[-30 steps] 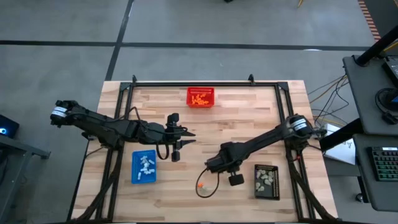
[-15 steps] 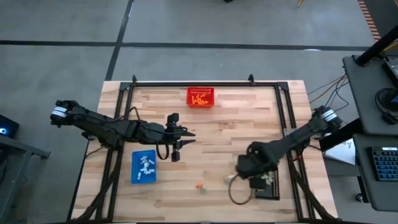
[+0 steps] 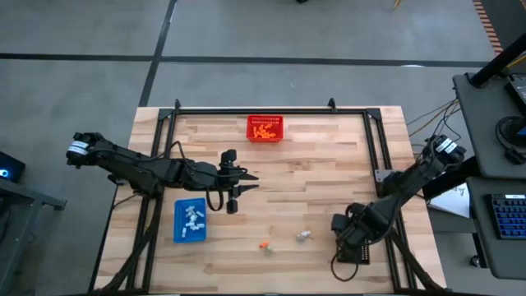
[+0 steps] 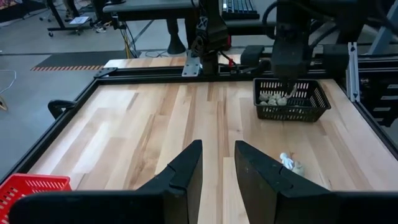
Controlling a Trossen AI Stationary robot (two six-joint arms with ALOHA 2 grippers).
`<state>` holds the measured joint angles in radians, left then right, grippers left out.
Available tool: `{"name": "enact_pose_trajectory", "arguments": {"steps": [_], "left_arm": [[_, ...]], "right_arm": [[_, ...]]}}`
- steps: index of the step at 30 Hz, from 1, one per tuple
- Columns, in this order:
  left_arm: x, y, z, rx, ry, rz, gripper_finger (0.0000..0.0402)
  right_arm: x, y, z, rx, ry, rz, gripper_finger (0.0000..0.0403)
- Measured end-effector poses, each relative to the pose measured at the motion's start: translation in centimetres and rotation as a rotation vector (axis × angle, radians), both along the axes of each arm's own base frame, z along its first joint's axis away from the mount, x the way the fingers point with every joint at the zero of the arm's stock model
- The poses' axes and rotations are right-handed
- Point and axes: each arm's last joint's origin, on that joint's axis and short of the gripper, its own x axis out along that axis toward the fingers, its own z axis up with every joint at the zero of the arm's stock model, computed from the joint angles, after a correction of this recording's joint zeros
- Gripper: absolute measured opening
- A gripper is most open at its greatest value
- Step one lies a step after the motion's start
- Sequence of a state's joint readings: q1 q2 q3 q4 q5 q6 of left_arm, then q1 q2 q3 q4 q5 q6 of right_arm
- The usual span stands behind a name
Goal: Sort Halloween decoration
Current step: Put the gray skull toy into the black bin, then put the orange skeleton toy into the red bin
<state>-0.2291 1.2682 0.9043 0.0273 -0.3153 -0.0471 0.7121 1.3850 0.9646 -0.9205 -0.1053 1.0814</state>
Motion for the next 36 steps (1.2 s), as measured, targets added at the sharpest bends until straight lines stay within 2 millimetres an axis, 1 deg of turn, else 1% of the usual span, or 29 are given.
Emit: {"name": "enact_pose_trajectory", "arguments": {"steps": [5, 8, 13, 16, 23, 26, 29, 32, 36], "left_arm": [[0.0, 0.0, 0.0, -0.004, -0.002, 0.001, 0.0077], [0.0, 0.0, 0.0, -0.007, -0.003, 0.002, 0.0077], [0.0, 0.0, 0.0, -0.007, -0.004, 0.002, 0.0077], [0.0, 0.0, 0.0, -0.007, -0.004, 0.002, 0.0077], [0.0, 0.0, 0.0, -0.008, -0.004, 0.002, 0.0077], [0.0, 0.0, 0.0, -0.009, -0.003, -0.003, 0.0077], [0.0, -0.1, 0.0, -0.021, -0.001, -0.014, 0.0077], [0.0, -0.1, 0.0, -0.038, -0.001, -0.008, 0.0077], [0.0, -0.1, 0.0, -0.07, 0.0, -0.013, 0.0077]], "right_arm": [[-0.3, 0.0, -1.0, -0.004, 0.005, 0.002, 0.0009], [-0.3, 0.0, -1.1, -0.004, 0.002, -0.001, 0.0009], [-0.3, 0.0, -1.1, -0.018, -0.003, -0.067, 0.0014], [-0.3, 0.0, -1.1, -0.016, 0.002, -0.099, 0.0034], [-0.3, 0.0, -1.1, -0.016, 0.001, -0.095, 0.0107], [-0.3, -0.1, -0.6, -0.005, -0.013, -0.084, 0.0128], [-0.2, 0.0, 0.3, 0.017, -0.039, -0.08, 0.0141], [0.0, 0.1, 1.3, 0.024, -0.087, -0.082, 0.0143], [0.4, 0.1, 3.0, -0.016, -0.215, -0.059, 0.0136]]}}
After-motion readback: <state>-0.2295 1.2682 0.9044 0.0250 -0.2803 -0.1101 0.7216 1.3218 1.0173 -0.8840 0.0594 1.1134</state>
